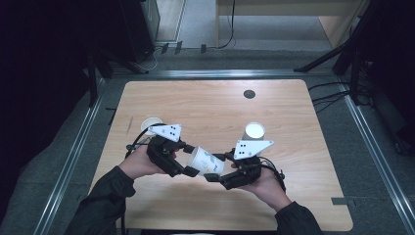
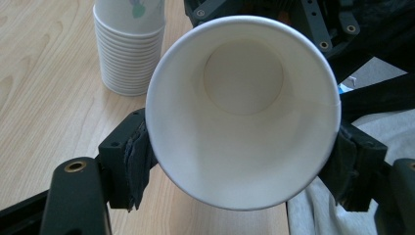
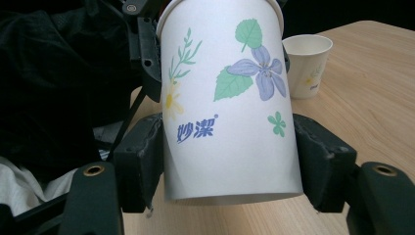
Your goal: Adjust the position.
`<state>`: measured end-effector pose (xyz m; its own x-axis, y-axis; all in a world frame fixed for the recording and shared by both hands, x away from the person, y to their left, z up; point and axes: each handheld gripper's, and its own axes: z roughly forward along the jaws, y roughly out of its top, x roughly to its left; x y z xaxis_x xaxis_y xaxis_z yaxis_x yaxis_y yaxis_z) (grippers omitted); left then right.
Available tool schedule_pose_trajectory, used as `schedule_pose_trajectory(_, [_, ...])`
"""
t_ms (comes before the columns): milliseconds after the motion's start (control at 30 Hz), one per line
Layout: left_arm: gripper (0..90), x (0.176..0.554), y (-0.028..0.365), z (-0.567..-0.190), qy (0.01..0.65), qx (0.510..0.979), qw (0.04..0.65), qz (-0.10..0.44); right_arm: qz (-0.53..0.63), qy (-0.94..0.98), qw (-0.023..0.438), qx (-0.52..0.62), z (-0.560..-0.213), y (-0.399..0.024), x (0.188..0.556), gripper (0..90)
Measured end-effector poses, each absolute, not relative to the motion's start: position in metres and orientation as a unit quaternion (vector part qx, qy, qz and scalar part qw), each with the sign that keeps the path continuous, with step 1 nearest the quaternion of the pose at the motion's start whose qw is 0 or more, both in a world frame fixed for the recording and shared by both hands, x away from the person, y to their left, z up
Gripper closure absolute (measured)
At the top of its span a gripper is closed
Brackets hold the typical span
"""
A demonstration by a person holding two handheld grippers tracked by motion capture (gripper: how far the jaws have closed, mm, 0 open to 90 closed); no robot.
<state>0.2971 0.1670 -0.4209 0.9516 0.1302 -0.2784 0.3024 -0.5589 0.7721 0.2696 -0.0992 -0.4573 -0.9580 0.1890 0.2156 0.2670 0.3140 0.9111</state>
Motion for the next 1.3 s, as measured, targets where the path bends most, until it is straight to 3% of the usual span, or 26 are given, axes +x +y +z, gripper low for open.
schedule_pose_trajectory(533, [24.1, 0.296, 0.167, -0.420, 0.111, 0.874, 0.462, -0.098, -0.568, -0.812, 0.043, -0.130, -0.458, -0.096, 0.268, 34.2])
schedule_pose_trajectory(833, [24.5, 0.296, 0.171, -0.419, 0.114, 0.874, 0.464, -0.091, -0.562, -0.815, 0.035, -0.132, -0.458, -0.095, 0.267, 29.3])
schedule_pose_trajectory(1300, [24.4, 0.304, 0.204, -0.406, 0.158, 0.873, 0.458, -0.055, -0.540, -0.827, 0.014, -0.158, -0.459, -0.100, 0.269, 26.1])
